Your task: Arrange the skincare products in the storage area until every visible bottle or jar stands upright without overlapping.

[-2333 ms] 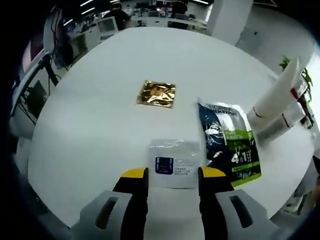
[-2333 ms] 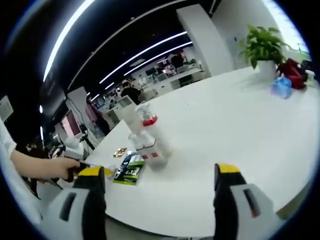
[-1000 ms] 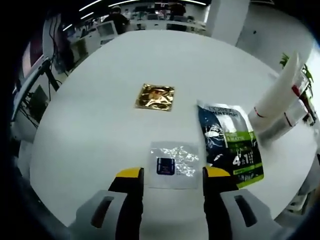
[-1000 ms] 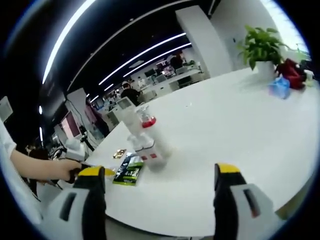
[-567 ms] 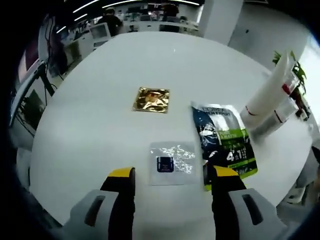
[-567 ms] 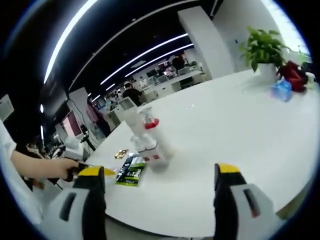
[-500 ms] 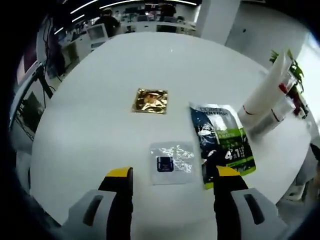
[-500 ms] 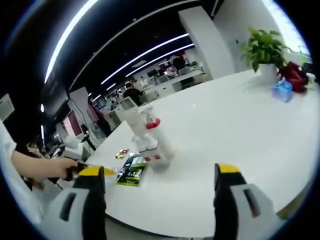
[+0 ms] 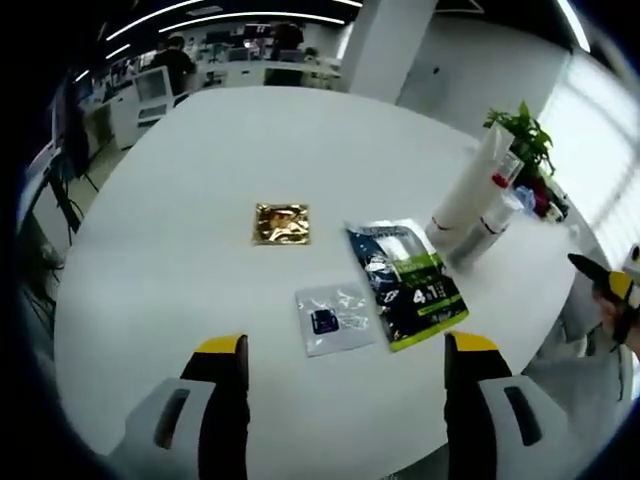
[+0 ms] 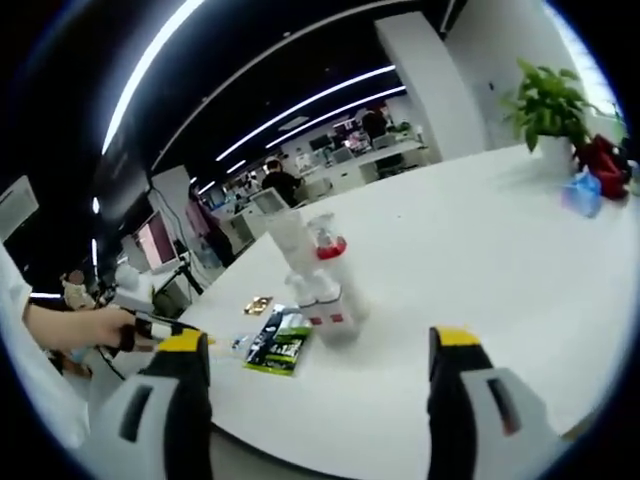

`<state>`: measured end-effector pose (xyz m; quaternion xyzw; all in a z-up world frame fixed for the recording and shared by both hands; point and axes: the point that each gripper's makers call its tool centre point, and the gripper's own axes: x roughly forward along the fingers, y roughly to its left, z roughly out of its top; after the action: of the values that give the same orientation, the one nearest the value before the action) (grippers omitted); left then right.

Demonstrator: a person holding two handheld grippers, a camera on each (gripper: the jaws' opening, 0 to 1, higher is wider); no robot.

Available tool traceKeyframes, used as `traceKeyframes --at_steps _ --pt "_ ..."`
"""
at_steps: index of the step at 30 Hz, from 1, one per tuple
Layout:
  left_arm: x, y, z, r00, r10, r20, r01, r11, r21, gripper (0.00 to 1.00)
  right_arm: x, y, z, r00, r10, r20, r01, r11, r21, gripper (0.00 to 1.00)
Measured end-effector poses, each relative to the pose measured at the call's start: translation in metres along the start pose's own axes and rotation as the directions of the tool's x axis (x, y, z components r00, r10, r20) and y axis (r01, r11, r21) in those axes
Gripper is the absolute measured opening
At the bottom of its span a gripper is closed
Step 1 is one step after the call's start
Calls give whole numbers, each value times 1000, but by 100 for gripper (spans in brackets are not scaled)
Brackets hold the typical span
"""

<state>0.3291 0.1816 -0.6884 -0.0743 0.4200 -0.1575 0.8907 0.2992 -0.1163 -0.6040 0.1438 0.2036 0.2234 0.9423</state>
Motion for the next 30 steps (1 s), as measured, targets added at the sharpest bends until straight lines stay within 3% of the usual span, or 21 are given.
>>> traceKeyframes --at_steps 8,30 --pt "-17 8 7 998 -60 34 59 997 41 85 4 5 3 1000 14 -3 -14 1000 -11 91" --pt "-52 32 19 984 -117 131 108 991 75 96 6 8 7 1000 17 -2 -17 1000 -26 92"
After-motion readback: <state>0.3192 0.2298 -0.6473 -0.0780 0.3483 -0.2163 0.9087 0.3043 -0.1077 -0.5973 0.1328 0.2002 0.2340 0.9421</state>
